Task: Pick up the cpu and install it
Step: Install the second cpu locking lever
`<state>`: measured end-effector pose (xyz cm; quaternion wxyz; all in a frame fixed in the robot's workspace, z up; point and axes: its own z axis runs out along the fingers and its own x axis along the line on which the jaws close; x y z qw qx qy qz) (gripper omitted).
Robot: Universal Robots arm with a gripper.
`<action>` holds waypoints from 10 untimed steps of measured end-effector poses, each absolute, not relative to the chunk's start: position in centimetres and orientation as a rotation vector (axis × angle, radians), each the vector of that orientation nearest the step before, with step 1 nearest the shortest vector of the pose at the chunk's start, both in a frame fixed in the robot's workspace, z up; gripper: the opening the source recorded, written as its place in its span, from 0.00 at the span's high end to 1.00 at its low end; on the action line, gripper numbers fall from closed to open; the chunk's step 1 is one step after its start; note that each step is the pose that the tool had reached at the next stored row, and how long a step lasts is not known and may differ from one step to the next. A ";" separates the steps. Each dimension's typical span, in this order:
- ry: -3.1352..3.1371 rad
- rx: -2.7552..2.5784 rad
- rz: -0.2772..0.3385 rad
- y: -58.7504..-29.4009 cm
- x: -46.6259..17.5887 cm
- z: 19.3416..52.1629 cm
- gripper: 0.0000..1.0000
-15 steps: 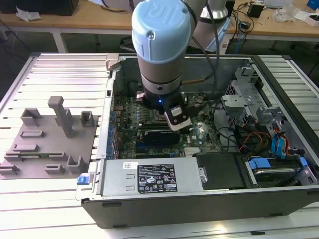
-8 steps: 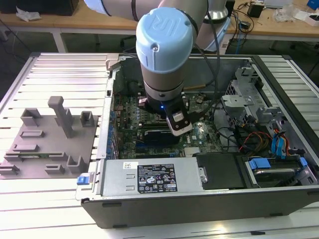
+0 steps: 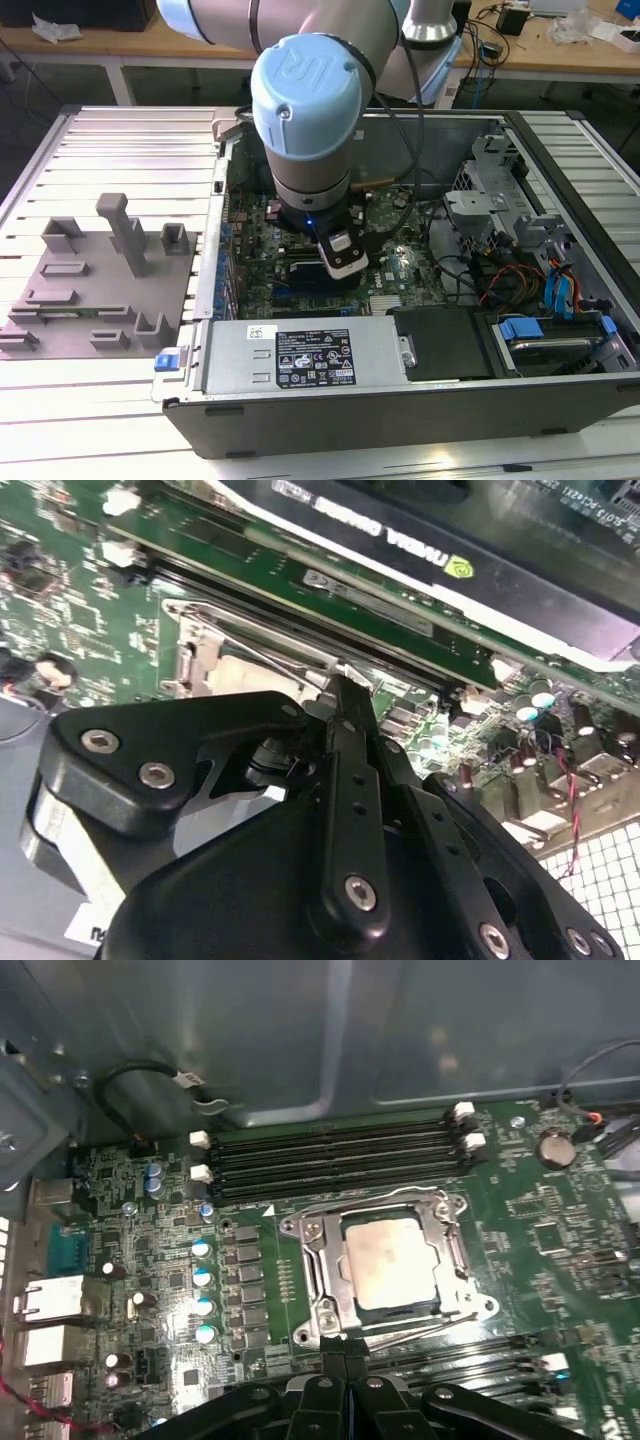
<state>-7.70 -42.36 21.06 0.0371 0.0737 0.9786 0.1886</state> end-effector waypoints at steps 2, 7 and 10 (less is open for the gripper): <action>3.003 0.226 0.581 -42.3 -7.7 20.8 0.89; 3.000 0.227 0.603 -41.6 -7.8 20.0 0.89; 3.000 0.227 0.604 -41.5 -8.1 19.4 0.89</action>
